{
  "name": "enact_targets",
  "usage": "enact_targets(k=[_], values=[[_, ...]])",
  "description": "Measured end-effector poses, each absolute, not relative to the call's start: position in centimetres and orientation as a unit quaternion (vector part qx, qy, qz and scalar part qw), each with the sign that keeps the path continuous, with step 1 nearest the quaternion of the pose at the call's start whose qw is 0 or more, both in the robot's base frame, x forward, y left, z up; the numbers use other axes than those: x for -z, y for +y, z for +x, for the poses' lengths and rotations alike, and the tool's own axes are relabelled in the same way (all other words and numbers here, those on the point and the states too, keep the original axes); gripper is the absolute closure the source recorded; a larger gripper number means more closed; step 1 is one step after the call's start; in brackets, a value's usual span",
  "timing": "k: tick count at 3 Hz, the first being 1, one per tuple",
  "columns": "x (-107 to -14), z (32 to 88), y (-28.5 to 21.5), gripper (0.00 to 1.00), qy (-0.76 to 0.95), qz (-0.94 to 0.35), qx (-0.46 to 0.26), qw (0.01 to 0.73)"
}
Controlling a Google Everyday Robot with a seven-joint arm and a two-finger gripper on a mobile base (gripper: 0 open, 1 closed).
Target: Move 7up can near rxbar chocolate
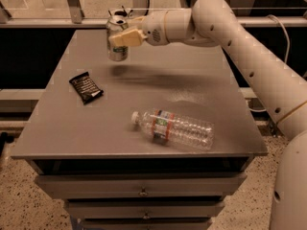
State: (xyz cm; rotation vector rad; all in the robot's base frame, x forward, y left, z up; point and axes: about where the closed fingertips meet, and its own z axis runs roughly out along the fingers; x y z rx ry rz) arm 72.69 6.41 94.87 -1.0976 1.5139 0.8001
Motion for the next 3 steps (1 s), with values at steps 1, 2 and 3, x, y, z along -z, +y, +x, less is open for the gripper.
enact_targets(k=[1,2,3], values=[[-94.9,69.6,8.2,1.00,0.613,-0.490,-0.354,0.509],[-94.0,67.7,10.0,1.00,0.604,-0.520,-0.359,0.485],[-92.4,67.1,11.3,1.00,0.603,-0.537,-0.359,0.468]])
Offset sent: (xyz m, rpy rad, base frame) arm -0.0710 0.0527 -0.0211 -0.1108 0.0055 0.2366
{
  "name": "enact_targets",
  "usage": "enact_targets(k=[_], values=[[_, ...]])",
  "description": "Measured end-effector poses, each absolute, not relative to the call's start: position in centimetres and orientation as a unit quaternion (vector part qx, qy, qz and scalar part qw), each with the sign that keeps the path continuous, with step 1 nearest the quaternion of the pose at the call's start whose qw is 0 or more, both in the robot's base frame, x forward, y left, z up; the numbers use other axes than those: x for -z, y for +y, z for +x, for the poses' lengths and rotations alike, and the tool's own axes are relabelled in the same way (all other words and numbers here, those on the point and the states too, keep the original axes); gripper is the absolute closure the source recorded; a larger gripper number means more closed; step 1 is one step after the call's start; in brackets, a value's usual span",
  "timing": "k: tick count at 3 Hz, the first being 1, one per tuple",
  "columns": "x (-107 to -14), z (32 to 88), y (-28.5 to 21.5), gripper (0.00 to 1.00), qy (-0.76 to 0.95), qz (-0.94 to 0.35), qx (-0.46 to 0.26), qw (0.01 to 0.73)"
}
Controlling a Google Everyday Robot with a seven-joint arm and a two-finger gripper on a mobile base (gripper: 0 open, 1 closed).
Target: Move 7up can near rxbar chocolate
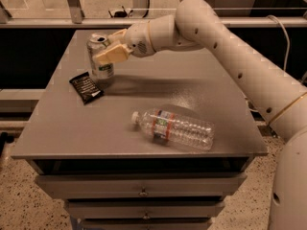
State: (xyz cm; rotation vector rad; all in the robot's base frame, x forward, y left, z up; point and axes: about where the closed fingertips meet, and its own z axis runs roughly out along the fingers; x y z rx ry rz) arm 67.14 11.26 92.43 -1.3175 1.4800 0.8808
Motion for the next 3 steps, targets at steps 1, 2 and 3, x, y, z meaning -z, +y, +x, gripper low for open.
enact_targets(k=[1,2,3], values=[[-91.1,66.5,12.8,0.74,0.594,-0.554,-0.358,0.460],[-90.2,66.4,13.3,0.51,0.591,-0.560,-0.353,0.461],[-89.4,66.8,12.8,0.28,0.597,-0.559,-0.338,0.466]])
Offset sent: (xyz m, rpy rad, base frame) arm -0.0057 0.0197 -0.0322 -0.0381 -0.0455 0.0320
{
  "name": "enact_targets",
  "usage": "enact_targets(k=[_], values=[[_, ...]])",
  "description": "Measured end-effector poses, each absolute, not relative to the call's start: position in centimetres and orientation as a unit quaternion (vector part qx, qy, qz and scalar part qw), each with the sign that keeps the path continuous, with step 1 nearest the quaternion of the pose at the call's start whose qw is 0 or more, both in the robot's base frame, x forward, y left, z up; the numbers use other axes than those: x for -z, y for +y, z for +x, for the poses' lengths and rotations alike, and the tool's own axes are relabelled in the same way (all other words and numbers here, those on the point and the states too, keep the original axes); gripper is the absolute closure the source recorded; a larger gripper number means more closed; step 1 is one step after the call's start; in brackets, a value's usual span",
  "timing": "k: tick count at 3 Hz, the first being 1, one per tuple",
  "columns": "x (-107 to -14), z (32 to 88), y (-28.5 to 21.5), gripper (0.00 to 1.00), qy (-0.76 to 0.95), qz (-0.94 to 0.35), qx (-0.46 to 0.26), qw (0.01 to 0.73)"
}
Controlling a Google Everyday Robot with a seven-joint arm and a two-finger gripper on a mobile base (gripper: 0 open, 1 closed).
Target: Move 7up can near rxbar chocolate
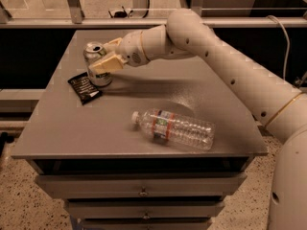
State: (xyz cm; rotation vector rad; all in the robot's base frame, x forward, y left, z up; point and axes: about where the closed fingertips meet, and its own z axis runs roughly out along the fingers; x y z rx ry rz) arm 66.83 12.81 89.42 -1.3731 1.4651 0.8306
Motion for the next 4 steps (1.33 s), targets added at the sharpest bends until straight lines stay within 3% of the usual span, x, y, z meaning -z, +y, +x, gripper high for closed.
enact_targets(k=[1,3,4], values=[[-88.9,67.3,12.1,0.04,0.604,-0.557,-0.323,0.470],[-88.5,68.4,8.2,0.00,0.631,-0.544,-0.283,0.476],[-88.5,69.9,0.4,0.00,0.680,-0.510,-0.207,0.484]])
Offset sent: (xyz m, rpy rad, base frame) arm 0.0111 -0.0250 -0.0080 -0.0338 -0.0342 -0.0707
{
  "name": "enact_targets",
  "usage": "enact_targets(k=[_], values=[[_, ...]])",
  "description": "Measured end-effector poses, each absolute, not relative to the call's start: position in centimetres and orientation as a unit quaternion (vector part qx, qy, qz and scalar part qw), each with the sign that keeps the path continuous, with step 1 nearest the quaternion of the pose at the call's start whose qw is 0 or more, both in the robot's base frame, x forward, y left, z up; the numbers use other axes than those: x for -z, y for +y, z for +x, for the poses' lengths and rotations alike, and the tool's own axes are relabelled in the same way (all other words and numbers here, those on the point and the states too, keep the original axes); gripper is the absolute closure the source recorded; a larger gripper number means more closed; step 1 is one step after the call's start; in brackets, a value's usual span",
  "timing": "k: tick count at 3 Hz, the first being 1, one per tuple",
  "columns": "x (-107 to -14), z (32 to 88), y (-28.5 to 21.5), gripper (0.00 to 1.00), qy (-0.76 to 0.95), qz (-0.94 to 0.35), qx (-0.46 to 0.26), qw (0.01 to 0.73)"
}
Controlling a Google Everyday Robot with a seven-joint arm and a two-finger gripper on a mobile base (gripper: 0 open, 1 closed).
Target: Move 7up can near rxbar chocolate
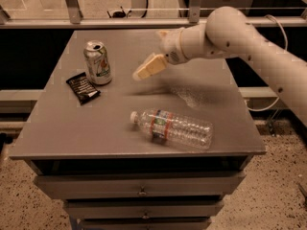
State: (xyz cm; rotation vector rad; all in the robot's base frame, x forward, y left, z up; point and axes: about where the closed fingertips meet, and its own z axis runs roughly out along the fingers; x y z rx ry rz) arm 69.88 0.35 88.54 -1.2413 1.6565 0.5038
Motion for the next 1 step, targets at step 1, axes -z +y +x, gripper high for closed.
enact_targets(k=[1], values=[[-89.47,70.73,-9.00,0.00,0.736,-0.445,-0.119,0.496]])
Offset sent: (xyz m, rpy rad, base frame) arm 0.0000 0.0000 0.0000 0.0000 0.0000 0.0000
